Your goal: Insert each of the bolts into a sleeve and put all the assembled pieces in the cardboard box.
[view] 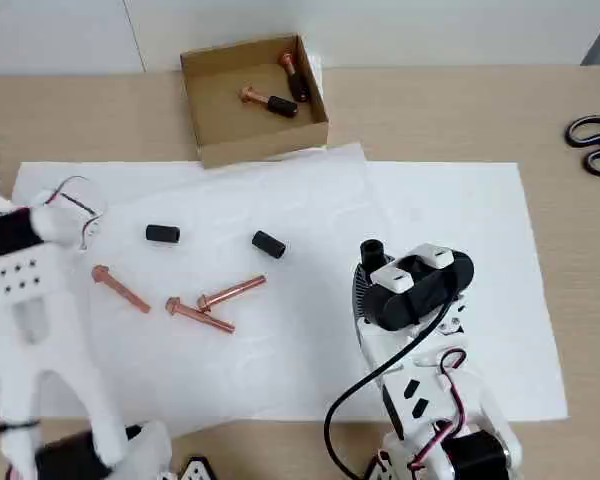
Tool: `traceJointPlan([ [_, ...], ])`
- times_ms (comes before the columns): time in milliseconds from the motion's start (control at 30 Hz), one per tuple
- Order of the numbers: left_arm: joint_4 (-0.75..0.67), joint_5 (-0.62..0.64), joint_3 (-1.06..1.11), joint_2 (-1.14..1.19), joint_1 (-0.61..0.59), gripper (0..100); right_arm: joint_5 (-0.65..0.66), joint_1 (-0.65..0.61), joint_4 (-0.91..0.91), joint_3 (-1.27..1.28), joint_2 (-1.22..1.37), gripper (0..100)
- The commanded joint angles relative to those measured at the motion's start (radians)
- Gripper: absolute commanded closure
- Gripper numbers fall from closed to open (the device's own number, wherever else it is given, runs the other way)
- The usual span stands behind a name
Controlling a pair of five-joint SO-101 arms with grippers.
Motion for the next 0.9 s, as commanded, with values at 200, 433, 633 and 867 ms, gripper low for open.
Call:
traceJointPlan([
  [200, 0.089, -0.097, -0.056, 0.163, 0.043, 99, 0.006, 0.005, -0.022, -0.005, -0.007, 99.5],
  [433, 0.138, -0.095, -0.056, 0.175, 0.046, 95, 0.006, 0.005, -0.022, -0.005, -0.007, 99.5],
  [633, 0.146, -0.094, -0.053, 0.175, 0.043, 77, 0.006, 0.008, -0.022, -0.005, -0.007, 99.5],
  [867, 0.091, -0.094, -0.050, 0.175, 0.023, 75, 0.006, 0.010, -0.016, -0.003, -0.007, 99.5],
])
